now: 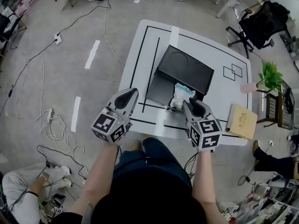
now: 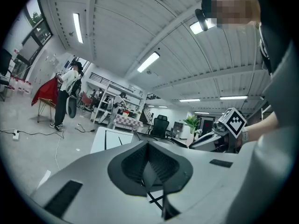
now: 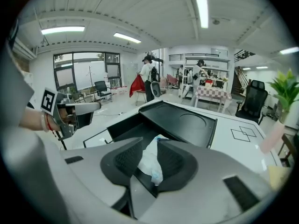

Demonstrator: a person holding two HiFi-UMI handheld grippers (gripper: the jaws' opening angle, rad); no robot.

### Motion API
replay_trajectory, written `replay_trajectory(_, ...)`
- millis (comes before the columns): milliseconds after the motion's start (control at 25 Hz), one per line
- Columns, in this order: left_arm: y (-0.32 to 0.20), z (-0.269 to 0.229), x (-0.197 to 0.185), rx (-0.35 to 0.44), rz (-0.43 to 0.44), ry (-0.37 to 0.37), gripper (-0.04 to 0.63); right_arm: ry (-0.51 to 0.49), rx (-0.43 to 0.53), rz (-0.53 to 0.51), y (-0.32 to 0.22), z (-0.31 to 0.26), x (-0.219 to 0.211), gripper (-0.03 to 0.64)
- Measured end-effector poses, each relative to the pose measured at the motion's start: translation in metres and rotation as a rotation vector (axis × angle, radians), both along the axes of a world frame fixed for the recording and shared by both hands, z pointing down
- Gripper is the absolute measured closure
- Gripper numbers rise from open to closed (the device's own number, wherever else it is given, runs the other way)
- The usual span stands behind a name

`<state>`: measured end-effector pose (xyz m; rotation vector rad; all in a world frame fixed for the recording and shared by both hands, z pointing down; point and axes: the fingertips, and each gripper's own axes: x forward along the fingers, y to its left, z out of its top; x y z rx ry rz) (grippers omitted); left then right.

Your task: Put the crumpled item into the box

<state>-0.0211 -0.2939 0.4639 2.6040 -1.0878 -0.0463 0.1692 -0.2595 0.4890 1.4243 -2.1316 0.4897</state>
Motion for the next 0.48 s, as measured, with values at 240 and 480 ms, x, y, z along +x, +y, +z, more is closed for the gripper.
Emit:
replay_trajectory(240, 0.008, -0.006, 0.005, 0.009, 0.027, -0.004, 0.594, -0.144, 0.067, 0.062, 0.01, -0.021, 0.002, 0.611)
replay_trajectory(480, 0.018, -0.013, 0.013, 0.024, 0.056, -0.004, 0.594, -0.231, 0.157, 0.045, 0.026, -0.041, -0.004, 0.611)
